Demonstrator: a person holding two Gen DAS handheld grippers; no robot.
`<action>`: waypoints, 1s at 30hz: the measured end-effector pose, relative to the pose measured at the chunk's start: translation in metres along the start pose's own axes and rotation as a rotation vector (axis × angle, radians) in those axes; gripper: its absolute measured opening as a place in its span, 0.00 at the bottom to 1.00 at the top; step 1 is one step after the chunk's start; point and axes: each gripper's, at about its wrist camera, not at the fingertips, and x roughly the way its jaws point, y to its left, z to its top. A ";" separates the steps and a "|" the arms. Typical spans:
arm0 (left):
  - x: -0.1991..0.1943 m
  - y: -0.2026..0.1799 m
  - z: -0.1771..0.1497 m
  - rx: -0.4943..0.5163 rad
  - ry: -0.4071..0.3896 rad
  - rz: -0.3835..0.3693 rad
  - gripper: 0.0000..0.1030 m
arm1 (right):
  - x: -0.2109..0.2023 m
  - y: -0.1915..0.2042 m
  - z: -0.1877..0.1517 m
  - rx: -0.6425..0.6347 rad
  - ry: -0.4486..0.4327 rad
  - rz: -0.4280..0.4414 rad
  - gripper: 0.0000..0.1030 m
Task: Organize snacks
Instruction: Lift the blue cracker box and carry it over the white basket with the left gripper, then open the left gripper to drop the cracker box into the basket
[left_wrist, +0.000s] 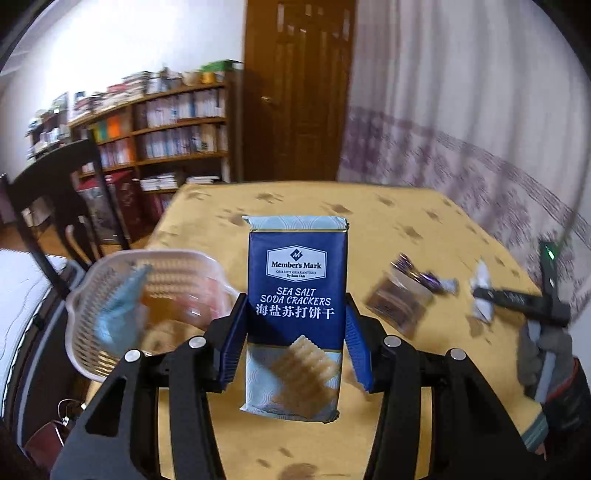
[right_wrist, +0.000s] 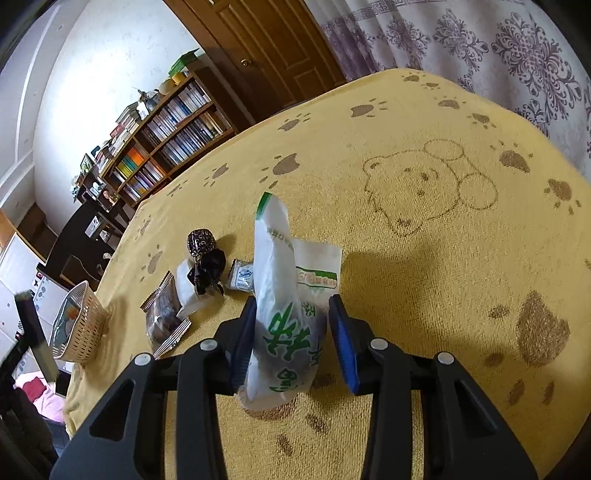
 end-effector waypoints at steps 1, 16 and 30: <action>0.001 0.005 0.003 -0.006 -0.006 0.020 0.49 | 0.000 0.000 0.000 -0.002 -0.001 -0.002 0.38; 0.040 0.072 0.005 -0.190 0.030 0.069 0.79 | -0.003 0.007 -0.002 -0.015 -0.005 0.016 0.38; -0.009 0.073 0.003 -0.195 -0.112 0.162 0.82 | -0.015 0.017 -0.001 0.032 0.016 0.154 0.35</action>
